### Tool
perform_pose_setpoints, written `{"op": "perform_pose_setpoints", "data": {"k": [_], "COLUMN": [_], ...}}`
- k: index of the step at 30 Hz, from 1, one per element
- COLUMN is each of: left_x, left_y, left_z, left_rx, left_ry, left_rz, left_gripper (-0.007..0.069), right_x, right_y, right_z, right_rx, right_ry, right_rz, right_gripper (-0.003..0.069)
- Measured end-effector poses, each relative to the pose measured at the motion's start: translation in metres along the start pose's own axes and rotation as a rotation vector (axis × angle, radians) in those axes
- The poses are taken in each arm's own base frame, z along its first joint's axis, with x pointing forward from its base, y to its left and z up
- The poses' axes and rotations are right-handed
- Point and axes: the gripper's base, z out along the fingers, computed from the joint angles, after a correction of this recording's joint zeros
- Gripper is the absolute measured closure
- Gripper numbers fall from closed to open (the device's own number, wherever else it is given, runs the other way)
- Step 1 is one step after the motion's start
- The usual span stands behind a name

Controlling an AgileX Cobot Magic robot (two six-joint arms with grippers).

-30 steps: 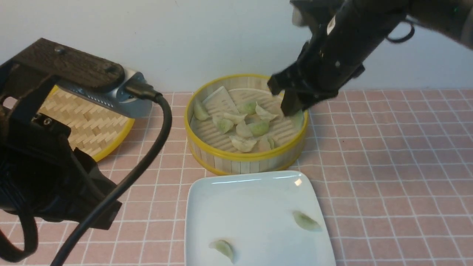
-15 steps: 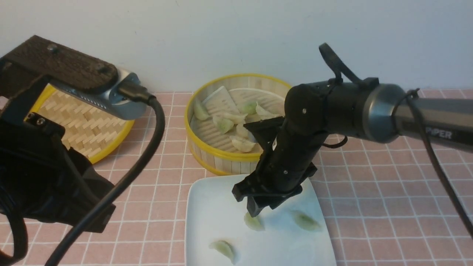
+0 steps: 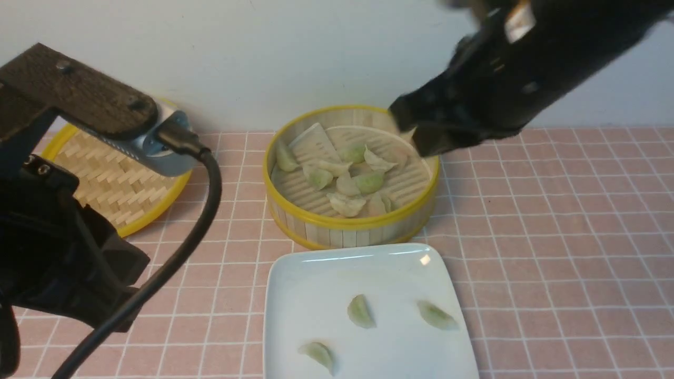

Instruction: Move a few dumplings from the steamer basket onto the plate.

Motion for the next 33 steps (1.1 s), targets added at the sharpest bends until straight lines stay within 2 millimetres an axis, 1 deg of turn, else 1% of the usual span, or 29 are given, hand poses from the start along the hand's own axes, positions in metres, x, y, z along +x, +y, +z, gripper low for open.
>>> {"op": "perform_pose_setpoints", "data": {"k": [1,2,5,6,7,8,9,10,11,13,14,15,16,17,18,19,22,25,27,28,29,32,33], "left_x": [0.000,0.000,0.000,0.000,-0.001,-0.001,-0.001,-0.001,-0.002,-0.003,-0.004,-0.006,-0.007,-0.009,-0.010,-0.012,-0.014,-0.007,0.010,0.018,0.028,0.062,0.070], "left_y": [0.000,0.000,0.000,0.000,0.000,0.000,0.000,-0.001,-0.001,-0.003,-0.004,-0.005,-0.006,-0.007,-0.008,-0.008,-0.010,-0.011,-0.011,-0.011,-0.010,-0.006,-0.005], "left_z": [0.000,-0.001,-0.002,-0.002,-0.002,-0.002,-0.002,-0.002,-0.002,-0.002,-0.002,-0.002,-0.002,-0.003,-0.003,-0.003,-0.005,-0.012,-0.023,-0.026,-0.034,-0.049,-0.051], "left_rx": [0.000,0.000,0.000,0.001,0.001,0.001,0.001,0.012,0.017,0.037,0.050,0.059,0.069,0.080,0.090,0.096,0.119,0.141,0.158,0.159,0.156,0.137,0.130], "left_ry": [-0.002,-0.005,-0.016,-0.020,-0.023,-0.026,-0.029,-0.032,-0.034,-0.048,-0.063,-0.080,-0.089,-0.111,-0.125,-0.144,-0.198,-0.256,-0.351,-0.384,-0.444,-0.603,-0.642], "left_rz": [0.001,0.004,0.006,0.006,0.006,0.006,0.006,0.003,0.001,-0.006,-0.011,-0.015,-0.018,-0.023,-0.028,-0.031,-0.045,-0.066,-0.084,-0.087,-0.089,-0.089,-0.088], "left_gripper": [0.0631,0.0631,0.0631,0.0631,0.0631,0.0631,0.0631,0.0631,0.0631,0.0631,0.0631,0.0631,0.0631,0.0631,0.0631,0.0631,0.0631,0.0631,0.0631,0.0631,0.0631,0.0631,0.0631], "right_x": [0.007,0.023,0.063,0.075,0.091,0.110,0.137,0.157,0.166,0.204,0.224,0.235,0.244,0.258,0.264,0.270,0.272,0.272,0.272,0.272,0.272,0.272,0.272], "right_y": [-0.002,-0.006,-0.017,-0.021,-0.026,-0.032,-0.040,-0.046,-0.049,-0.061,-0.066,-0.070,-0.073,-0.078,-0.081,-0.084,-0.086,-0.087,-0.087,-0.087,-0.087,-0.087,-0.087], "right_z": [-0.021,-0.058,-0.110,-0.120,-0.122,-0.129,-0.140,-0.144,-0.140,-0.141,-0.138,-0.139,-0.132,-0.127,-0.126,-0.119,-0.113,-0.114,-0.115,-0.115,-0.115,-0.115,-0.115], "right_rx": [-0.003,-0.019,-0.054,-0.062,-0.062,-0.068,-0.076,-0.082,-0.080,-0.086,-0.095,-0.096,-0.091,-0.085,-0.078,-0.057,-0.051,-0.070,-0.076,-0.080,-0.080,-0.078,-0.079], "right_ry": [-0.045,-0.156,-0.390,-0.463,-0.509,-0.589,-0.710,-0.801,-0.836,-0.991,-1.058,-1.106,-1.118,-1.161,-1.188,-1.206,-1.219,-1.234,-1.237,-1.237,-1.238,-1.240,-1.239], "right_rz": [0.005,0.009,-0.001,-0.009,-0.017,-0.028,-0.049,-0.066,-0.077,-0.104,-0.103,-0.104,-0.104,-0.105,-0.105,-0.116,-0.089,-0.056,-0.039,-0.034,-0.033,-0.035,-0.034], "right_gripper": [0.0603,0.0643,0.0668,0.0670,0.0671,0.0672,0.0672,0.0672,0.0672,0.0672,0.0672,0.0672,0.0672,0.0672,0.0672,0.0672,0.0672,0.0672,0.0672,0.0672,0.0672,0.0672,0.0672]}}
